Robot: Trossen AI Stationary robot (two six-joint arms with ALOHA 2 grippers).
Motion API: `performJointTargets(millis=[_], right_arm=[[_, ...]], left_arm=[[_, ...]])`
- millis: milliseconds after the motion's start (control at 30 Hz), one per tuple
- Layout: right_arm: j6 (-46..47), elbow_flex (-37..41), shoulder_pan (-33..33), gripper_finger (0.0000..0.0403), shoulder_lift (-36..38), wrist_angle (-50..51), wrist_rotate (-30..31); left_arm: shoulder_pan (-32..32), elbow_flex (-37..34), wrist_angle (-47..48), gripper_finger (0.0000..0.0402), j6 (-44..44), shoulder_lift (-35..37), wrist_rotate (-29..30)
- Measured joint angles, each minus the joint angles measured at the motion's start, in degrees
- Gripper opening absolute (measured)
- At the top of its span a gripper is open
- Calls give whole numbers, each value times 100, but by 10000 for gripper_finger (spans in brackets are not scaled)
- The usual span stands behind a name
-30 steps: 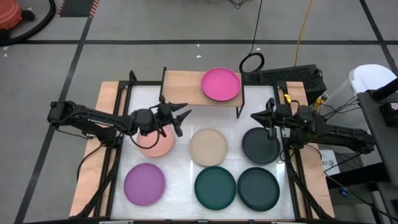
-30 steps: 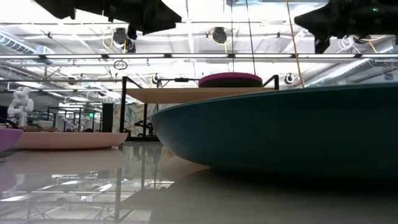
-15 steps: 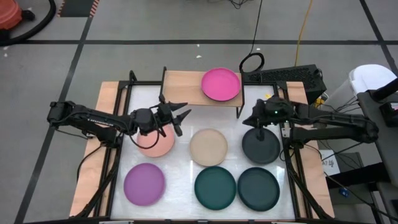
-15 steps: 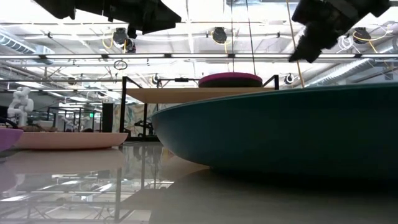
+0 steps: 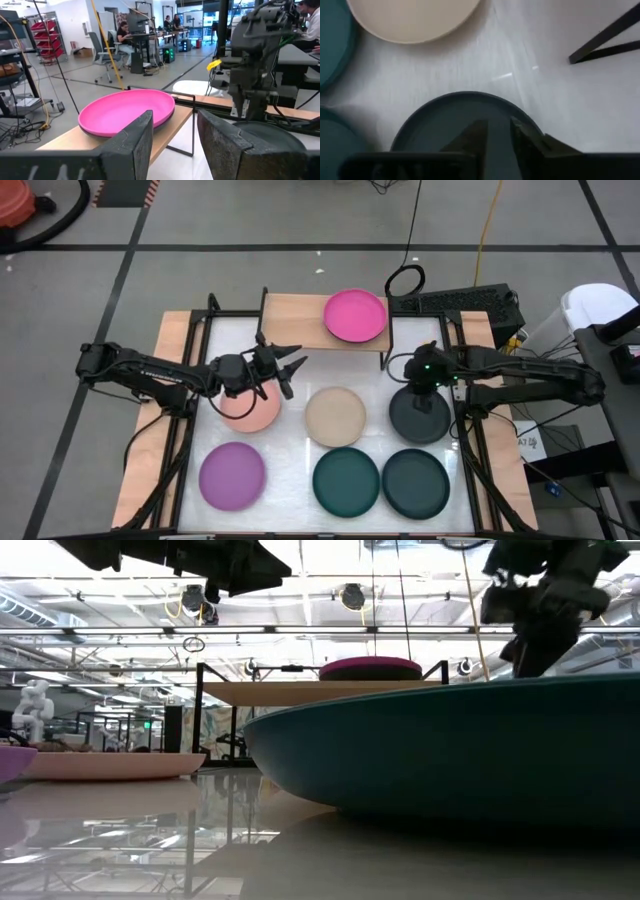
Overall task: Place and stack plates onto a shelf
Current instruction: Stack the top black plate on top of the pink plate on the shelf
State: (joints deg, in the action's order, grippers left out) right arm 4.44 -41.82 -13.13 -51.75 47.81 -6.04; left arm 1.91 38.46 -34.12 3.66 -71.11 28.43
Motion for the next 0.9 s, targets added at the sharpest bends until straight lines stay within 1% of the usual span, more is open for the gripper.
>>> performJointTargets(millis=[100, 200, 333, 467, 667, 900], right_arm=[[44, 0, 0, 112, -408, -264, -14], [-314, 2, 0, 151, -885, -303, 3], [-830, 4, 0, 182, -1528, -351, 15], [-1291, 4, 0, 191, -2050, -536, 112], [-1720, 7, 0, 189, -2530, -605, 901], [-1917, 7, -4, 181, -2860, -594, 888]], left_arm=[[0, 0, 1, 161, -38, 0, -1], [0, 0, 3, 161, -74, 0, -1], [0, 0, 7, 161, -74, 0, -1], [0, 0, 11, 161, -74, 0, -3], [0, 0, 106, 161, -55, 0, -3], [0, 0, 141, 161, -52, -2, -3]])
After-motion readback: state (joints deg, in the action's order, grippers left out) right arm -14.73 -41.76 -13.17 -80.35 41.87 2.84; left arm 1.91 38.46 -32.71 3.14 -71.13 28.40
